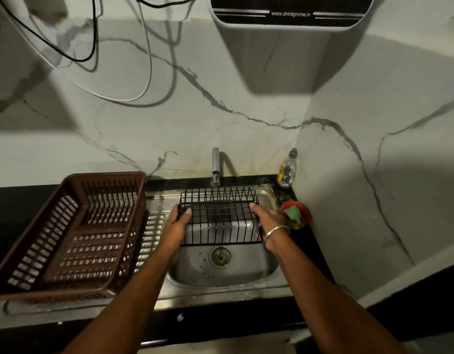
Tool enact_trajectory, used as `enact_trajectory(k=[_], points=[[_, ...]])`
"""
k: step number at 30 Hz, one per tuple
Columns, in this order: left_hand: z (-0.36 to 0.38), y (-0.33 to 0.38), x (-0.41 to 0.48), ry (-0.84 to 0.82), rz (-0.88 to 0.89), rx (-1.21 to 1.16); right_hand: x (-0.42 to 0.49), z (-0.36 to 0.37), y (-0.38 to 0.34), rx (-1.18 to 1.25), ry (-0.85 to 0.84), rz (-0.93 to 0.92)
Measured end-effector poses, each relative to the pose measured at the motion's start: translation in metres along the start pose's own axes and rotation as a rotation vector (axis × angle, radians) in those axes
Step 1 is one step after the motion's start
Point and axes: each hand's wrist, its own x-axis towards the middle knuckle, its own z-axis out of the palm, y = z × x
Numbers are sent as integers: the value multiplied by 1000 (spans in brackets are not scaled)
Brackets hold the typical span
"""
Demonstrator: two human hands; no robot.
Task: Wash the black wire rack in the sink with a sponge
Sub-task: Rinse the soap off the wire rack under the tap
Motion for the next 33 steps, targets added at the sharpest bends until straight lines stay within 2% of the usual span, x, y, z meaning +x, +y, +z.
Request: enact_trajectory(k=[2,7,9,13,18,20,22,25,28,33], points=[[5,-2,-7,9,-14,5,-1,-4,11,11,12,19],[3,12,1,12,104,-13,3,-11,-18,68,-50,-79],[5,2,-6,8,67,0,-2,-13,-9,22,-27,-55],[-16,-72,27,-40,-19,3,-4,-21,15,15,0,13],[-7,-54,19,6,-11,27,-8,-23,-7,-11,-12,-81],[-16,-85,42,-20,-37,16,-8,-25,4,-25,-8,-39],[-14,-76,33,-27,-62,12,-4,-28,16,-34,-17,-17],[9,-20,-11,-7,-20,-13,-11,-28,6,-36,-6,-65],[11,-10,-10,6,13,-65,-14,-27,-9,-22,-39,-92],[2,9,-6,149,88,-108,-12,-6,-42,-57,-80,-215]])
